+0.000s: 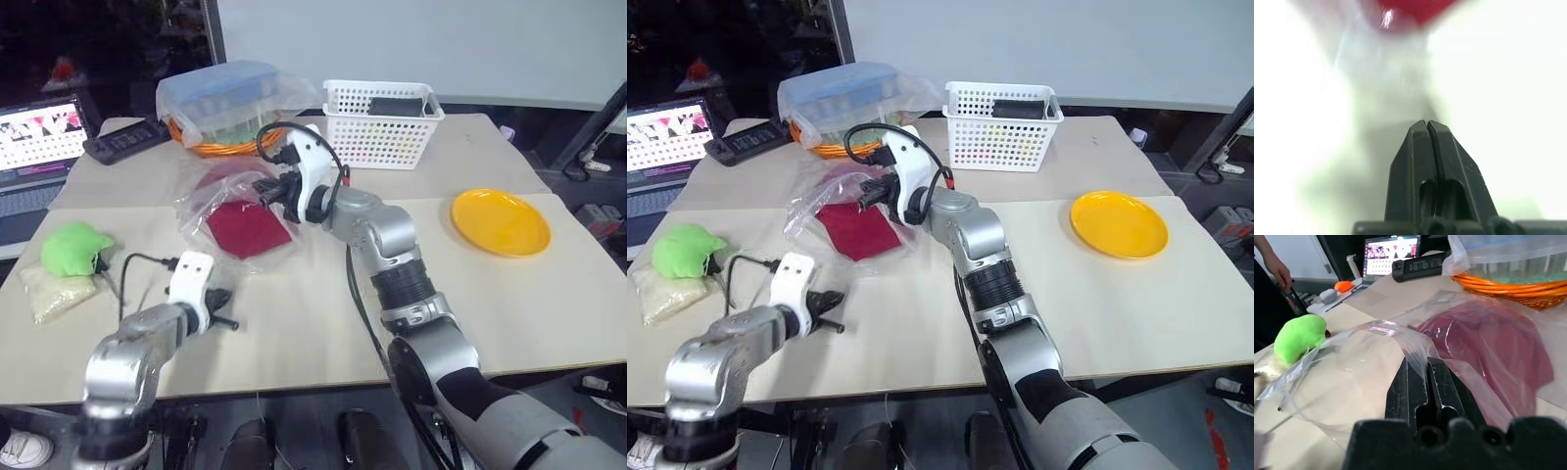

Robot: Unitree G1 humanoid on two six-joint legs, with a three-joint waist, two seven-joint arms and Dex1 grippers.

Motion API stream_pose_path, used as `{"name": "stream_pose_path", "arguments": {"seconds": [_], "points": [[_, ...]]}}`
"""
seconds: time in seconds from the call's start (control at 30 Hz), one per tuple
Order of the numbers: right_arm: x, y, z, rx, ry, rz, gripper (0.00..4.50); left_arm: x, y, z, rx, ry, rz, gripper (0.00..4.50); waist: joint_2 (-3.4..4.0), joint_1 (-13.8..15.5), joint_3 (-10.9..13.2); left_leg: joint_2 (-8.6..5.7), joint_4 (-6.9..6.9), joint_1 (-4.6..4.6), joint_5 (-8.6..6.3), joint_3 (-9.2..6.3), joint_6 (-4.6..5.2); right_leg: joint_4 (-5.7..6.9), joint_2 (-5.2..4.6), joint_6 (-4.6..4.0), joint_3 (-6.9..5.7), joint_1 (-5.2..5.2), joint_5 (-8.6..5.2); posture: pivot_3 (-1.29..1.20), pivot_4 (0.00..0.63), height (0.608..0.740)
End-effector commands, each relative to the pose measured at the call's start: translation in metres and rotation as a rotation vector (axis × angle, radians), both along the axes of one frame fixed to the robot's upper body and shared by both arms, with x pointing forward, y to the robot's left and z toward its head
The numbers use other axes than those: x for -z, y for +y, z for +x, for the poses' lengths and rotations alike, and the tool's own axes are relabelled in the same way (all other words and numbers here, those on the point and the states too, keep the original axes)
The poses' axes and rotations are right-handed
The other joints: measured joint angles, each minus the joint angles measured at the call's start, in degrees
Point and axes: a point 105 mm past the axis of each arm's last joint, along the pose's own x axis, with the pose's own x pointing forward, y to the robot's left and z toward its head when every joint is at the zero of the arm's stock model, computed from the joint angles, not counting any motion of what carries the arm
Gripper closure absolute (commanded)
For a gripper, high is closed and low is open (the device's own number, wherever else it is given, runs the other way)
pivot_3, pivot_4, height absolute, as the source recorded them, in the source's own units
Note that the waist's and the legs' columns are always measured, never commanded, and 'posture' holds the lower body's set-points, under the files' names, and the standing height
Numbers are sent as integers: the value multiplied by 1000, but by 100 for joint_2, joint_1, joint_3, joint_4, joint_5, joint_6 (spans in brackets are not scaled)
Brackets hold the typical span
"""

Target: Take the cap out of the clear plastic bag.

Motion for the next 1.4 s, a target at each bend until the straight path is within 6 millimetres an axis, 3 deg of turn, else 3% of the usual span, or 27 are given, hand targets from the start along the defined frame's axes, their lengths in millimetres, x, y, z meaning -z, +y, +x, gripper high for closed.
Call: {"name": "stream_pose_path", "arguments": {"seconds": [0.03, 0.1, 0.2, 0.3, 0.43, 0.47, 0.57, 0.83, 0.93, 1.2, 1.4], "points": [[-19, 6, -6, -39, -57, 40, 4500, 32, 30, -37, -165, 193, 31, 4456, 0, -30, 0, 0, -9, 3, 3, -1, 5, -2, 2, -3, 0, 0, -1, 0, 150, 730], [-18, 6, -7, -42, -56, 39, 4500, 25, 28, -40, -180, 152, 5, 4456, 0, -51, 0, 0, -21, 7, 18, -11, 30, 0, 12, -12, 0, -2, -7, 0, 150, 730], [-17, 5, -7, -47, -52, 36, 4500, -1, 8, -36, -128, 21, -123, 4456, -1, -61, 0, 0, -27, 2, 19, -28, 31, 0, 24, -18, 0, -8, -10, 0, 150, 730], [-13, 9, -10, -71, -60, 10, 4500, -56, -26, -10, 9, -253, -289, 4456, -10, 61, 7, -2, -26, -13, 19, -36, 32, -1, 28, -18, -1, -16, -11, 0, 150, 730], [-10, 11, -12, -83, -63, -7, 4500, -88, -49, 10, 98, -390, -340, 4456, -17, 135, 8, 1, -4, -57, 24, -54, 25, 2, 29, -19, -27, -33, -3, 0, 150, 730], [-10, 12, -12, -82, -65, -10, 4500, -89, -51, 15, 97, -403, -334, 4456, -17, 146, 8, 0, -2, -58, 24, -55, 25, -4, 29, -15, -28, -31, 1, 0, 150, 730], [-11, 12, -11, -77, -71, -15, 4500, -85, -55, 26, 101, -413, -316, 3682, -17, 159, 8, -3, 4, -60, 24, -55, 25, -9, 25, -13, -23, -27, 1, 0, 150, 730], [-15, 8, -9, -57, -77, -11, 4500, -68, -65, 59, 97, -450, -149, 727, -17, 221, 9, -1, 3, -80, 25, -56, 26, -9, 27, -12, -26, -44, 0, 0, 150, 730], [-16, 7, -9, -53, -76, -9, 4500, -61, -66, 73, 121, -482, -8, 727, -17, 230, 9, -2, 4, -81, 25, -56, 26, -9, 25, -12, -28, -44, 0, 0, 150, 730], [-19, 7, -10, -48, -81, -1, 4500, -50, -67, 106, 398, -578, 614, 727, -16, 237, 9, -1, 2, -91, 25, -56, 25, -6, 27, -13, -33, -58, 0, 0, 150, 730], [-21, 5, -9, -36, -86, 1, 4500, -43, -78, 110, 583, -565, 786, 727, -16, 241, 9, -3, 1, -97, 24, -53, 26, -9, 18, -11, -37, -60, -1, 0, 150, 730]]}}
